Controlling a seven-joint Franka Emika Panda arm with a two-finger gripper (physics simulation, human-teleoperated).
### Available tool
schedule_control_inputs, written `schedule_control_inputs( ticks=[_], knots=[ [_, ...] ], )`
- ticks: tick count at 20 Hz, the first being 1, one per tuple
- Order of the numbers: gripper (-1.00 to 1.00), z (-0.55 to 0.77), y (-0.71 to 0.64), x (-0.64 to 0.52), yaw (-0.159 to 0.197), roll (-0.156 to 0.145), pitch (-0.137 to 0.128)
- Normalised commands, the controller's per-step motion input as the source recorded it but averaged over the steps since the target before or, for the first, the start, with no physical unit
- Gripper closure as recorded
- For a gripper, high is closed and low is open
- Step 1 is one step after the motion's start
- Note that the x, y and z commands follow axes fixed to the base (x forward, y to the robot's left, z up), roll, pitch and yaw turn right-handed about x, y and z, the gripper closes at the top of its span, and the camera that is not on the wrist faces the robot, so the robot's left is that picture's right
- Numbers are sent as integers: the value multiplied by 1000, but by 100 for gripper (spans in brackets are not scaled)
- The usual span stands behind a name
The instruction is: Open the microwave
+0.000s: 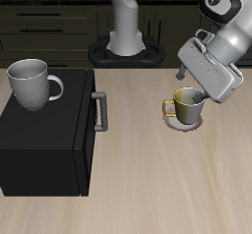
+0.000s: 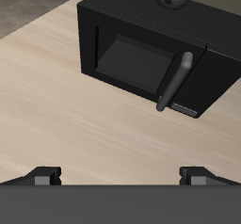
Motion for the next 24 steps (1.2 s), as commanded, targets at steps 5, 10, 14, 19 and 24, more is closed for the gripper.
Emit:
schedule_control_inputs(
  ticks=[5, 10, 14, 19, 24],
  knots=[
    [-100, 57, -180, 97, -21, -43, -29],
    [-100, 31, -166, 93, -13, -55, -16],
    [-100, -87, -219, 157, -46, -29, 38],
    [-100, -119, -163, 98, -33, -31, 9],
    [-100, -109, -227, 45, -46, -31, 28]
  ],
)
